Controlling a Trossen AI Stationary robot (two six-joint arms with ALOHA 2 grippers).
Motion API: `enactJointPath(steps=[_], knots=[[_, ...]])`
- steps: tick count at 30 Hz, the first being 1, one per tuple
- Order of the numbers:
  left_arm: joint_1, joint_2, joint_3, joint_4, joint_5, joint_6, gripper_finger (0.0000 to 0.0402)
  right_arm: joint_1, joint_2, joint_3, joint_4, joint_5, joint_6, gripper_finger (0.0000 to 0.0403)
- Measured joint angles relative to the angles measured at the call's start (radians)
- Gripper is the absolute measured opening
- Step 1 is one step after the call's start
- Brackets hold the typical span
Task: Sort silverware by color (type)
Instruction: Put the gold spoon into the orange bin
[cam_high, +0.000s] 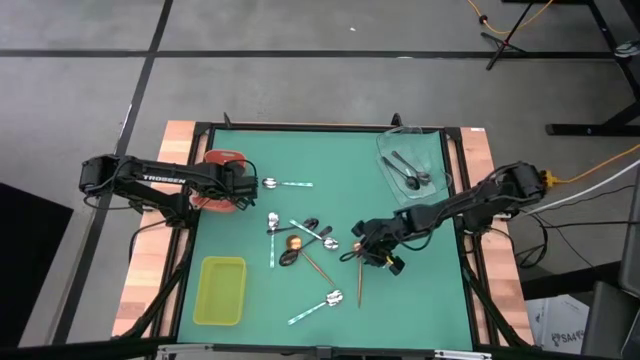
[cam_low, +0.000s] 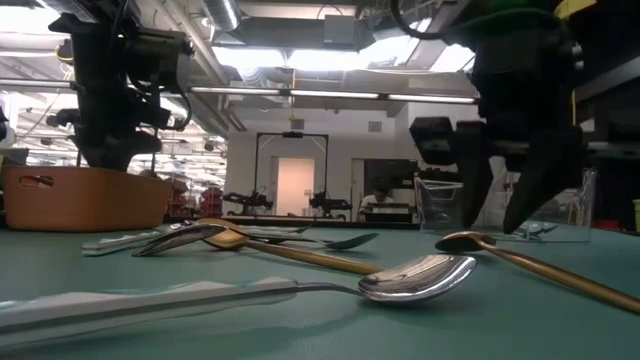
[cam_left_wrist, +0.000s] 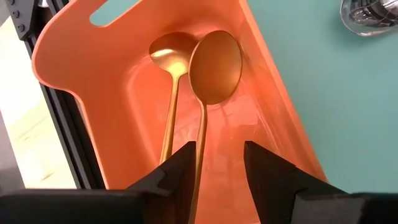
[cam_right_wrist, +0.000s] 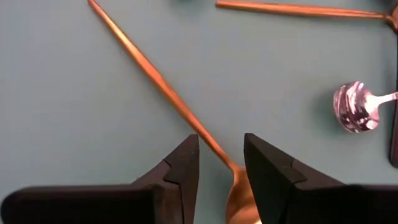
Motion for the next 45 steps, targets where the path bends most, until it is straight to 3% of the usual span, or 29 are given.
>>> enactJointPath(steps=[25,36,45], knots=[[0.000,0.000,0.000,0.012,0.000,0.000,0.0130,0.000,0.060,0.002,0.016,0.189,-0.011,0.0119],[0.000,0.000,0.000,0.012,0.000,0.000,0.0130,0.000,0.060,0.002,0.007,0.203,-0.009,0.0118],[0.000,0.000,0.000,0.012,0.000,0.000,0.0130,0.000,0.061,0.002,0.003,0.205,-0.012,0.0070]])
